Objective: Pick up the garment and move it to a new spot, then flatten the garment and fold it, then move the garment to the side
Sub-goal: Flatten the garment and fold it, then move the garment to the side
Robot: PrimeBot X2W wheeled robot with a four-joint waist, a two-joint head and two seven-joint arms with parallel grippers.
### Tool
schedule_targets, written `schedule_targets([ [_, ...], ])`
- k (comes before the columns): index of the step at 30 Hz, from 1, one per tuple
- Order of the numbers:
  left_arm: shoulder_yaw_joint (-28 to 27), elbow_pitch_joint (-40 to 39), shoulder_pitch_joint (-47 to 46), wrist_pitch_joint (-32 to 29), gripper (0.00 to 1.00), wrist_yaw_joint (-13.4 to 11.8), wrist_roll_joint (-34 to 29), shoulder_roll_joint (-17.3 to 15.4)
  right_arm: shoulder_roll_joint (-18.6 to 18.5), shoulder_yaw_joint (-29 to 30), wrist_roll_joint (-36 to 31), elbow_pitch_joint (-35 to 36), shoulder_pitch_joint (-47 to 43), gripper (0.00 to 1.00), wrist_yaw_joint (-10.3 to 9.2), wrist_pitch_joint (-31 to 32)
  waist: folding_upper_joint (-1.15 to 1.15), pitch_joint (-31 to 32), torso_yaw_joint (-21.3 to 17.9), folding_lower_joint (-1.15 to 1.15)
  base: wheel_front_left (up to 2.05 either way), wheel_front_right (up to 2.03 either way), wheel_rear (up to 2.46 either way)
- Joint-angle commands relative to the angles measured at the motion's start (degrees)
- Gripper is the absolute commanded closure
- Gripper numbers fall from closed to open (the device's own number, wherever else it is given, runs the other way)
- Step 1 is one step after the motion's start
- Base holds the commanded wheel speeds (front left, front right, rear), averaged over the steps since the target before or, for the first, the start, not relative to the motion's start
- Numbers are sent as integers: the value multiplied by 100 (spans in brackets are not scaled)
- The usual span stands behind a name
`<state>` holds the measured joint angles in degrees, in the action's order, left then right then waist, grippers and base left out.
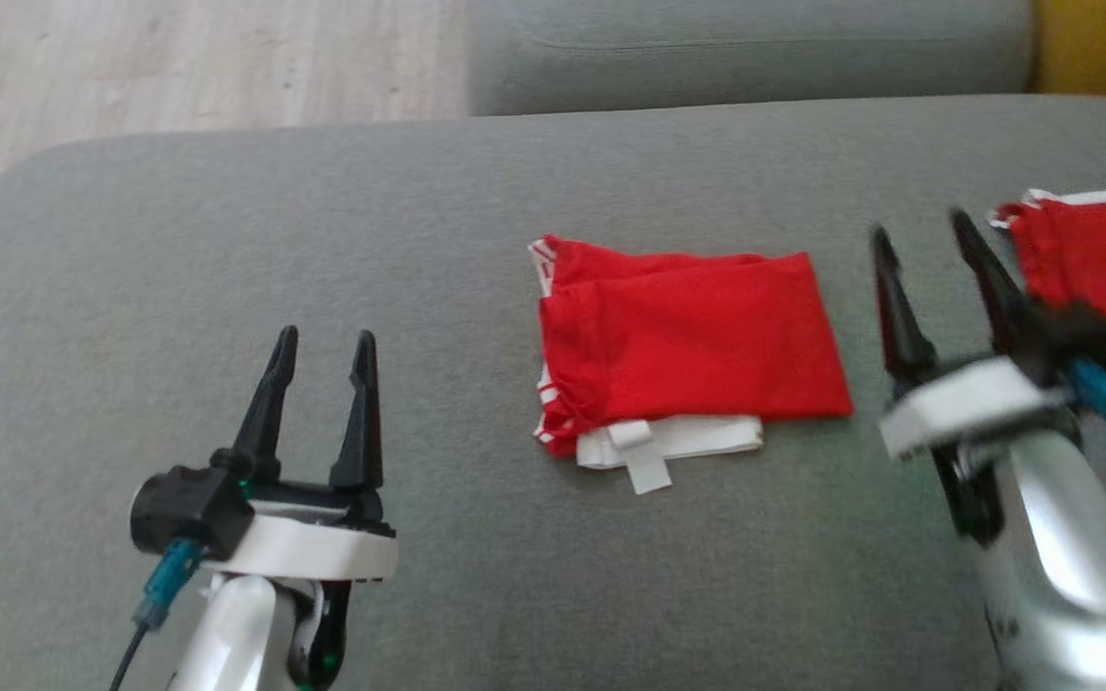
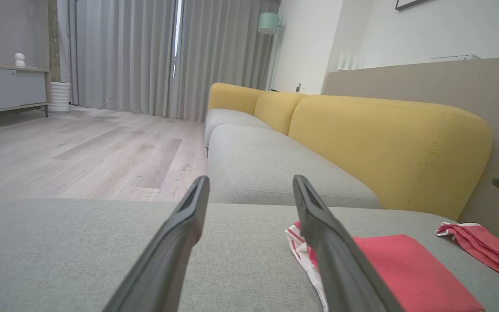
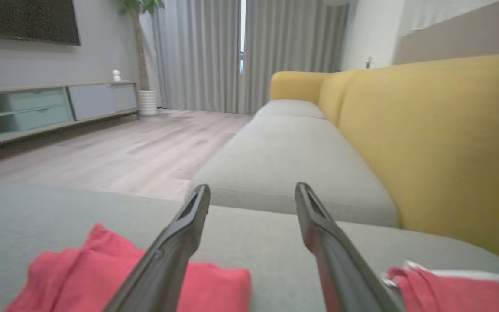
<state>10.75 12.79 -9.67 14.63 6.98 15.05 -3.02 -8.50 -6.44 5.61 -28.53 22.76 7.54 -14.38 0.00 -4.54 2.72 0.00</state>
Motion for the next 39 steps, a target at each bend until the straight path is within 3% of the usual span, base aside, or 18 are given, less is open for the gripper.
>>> schedule_targets([
  [1,-243,-174,-173,37,0,-48,-50,-25,126,-44,-95,289,-12,0,-5,-61,0,6,-100,0,0,0,0],
  [5,-416,-162,-57,37,0,-32,-129,-9,379,484,-341,903,-643,0,-5,-61,0,26,-238,0,0,0,0],
  [10,-473,-162,120,37,0,-11,-225,6,522,750,-394,1161,-1160,0,-5,-62,0,35,-279,0,0,0,0],
  [21,-365,-190,131,37,0,11,-192,13,560,894,-307,1296,-1218,0,-5,-62,0,-66,-155,0,0,0,0],
  [29,-135,-237,-46,37,0,9,-161,13,561,935,-424,876,-1010,0,-5,25,0,-330,105,0,0,0,0],
  [39,265,-343,-312,37,0,-74,-55,13,561,1043,-392,-80,-395,0,-5,618,0,-757,572,0,0,0,0],
])
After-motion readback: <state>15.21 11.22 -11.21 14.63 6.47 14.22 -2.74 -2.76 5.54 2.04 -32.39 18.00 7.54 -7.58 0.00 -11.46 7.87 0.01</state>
